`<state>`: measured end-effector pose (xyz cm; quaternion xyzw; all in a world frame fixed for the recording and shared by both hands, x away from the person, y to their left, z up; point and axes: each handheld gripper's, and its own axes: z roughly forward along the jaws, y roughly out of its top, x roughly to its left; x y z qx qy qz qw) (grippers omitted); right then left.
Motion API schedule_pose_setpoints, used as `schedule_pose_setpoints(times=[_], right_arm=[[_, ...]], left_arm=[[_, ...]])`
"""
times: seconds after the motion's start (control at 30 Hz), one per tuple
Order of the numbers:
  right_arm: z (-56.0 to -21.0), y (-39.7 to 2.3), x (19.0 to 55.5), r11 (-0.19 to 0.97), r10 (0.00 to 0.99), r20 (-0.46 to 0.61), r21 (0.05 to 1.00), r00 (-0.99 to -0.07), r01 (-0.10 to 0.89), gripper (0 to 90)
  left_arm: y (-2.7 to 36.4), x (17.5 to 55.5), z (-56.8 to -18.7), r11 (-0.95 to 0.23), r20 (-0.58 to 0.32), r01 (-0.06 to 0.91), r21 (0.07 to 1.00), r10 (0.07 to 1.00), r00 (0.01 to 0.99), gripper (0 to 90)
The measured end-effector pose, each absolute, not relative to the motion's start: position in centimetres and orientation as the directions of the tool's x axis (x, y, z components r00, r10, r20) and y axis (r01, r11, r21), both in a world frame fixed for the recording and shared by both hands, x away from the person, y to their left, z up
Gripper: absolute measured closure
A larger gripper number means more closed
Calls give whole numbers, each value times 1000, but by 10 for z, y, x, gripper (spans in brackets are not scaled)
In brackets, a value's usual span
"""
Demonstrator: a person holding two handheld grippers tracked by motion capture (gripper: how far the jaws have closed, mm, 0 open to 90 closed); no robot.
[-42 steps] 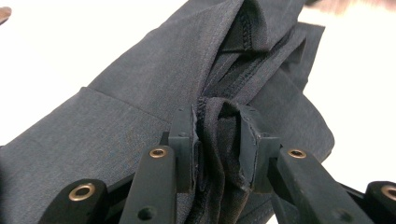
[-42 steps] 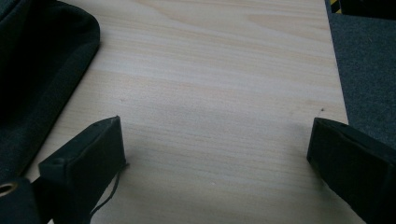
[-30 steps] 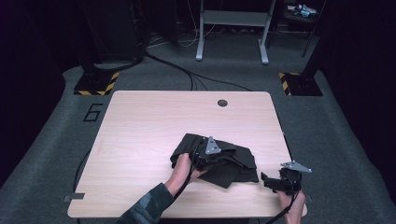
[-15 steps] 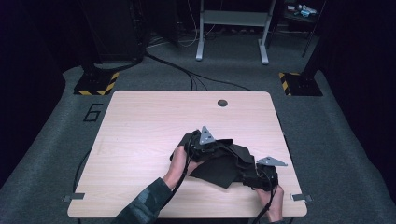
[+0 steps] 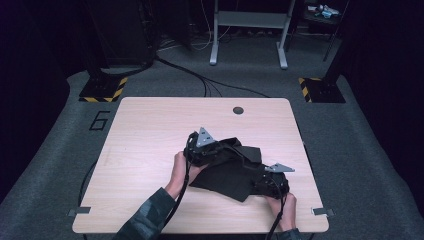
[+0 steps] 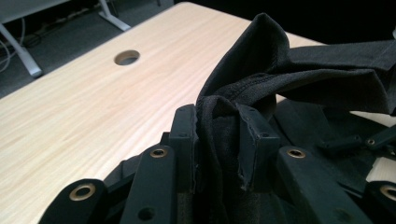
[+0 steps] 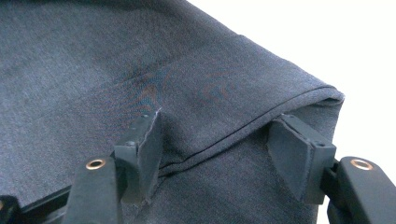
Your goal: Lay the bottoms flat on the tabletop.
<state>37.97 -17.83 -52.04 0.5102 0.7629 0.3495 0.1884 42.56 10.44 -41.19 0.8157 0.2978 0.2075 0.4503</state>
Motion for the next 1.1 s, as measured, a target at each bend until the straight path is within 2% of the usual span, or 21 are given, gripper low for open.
schedule_pose_setpoints(times=[0.47, 0.77, 0.87, 1.1], right_arm=[[-520, -180, 380, 228, 907, 82, 727, -412, 648, 386], [-519, -180, 381, 244, 908, 70, 715, -414, 655, 389], [-519, -180, 382, 244, 907, 71, 713, -414, 657, 398], [-518, -185, 385, 244, 912, 64, 708, -405, 663, 397]], left_arm=[[168, 420, -400, -284, 38, 303, 910, 784, 619, 695], [236, 408, -414, -112, -73, 334, 936, 866, 495, 695], [256, 405, -424, -34, -142, 362, 932, 881, 451, 695], [295, 397, -447, 10, -168, 402, 916, 918, 359, 697]])
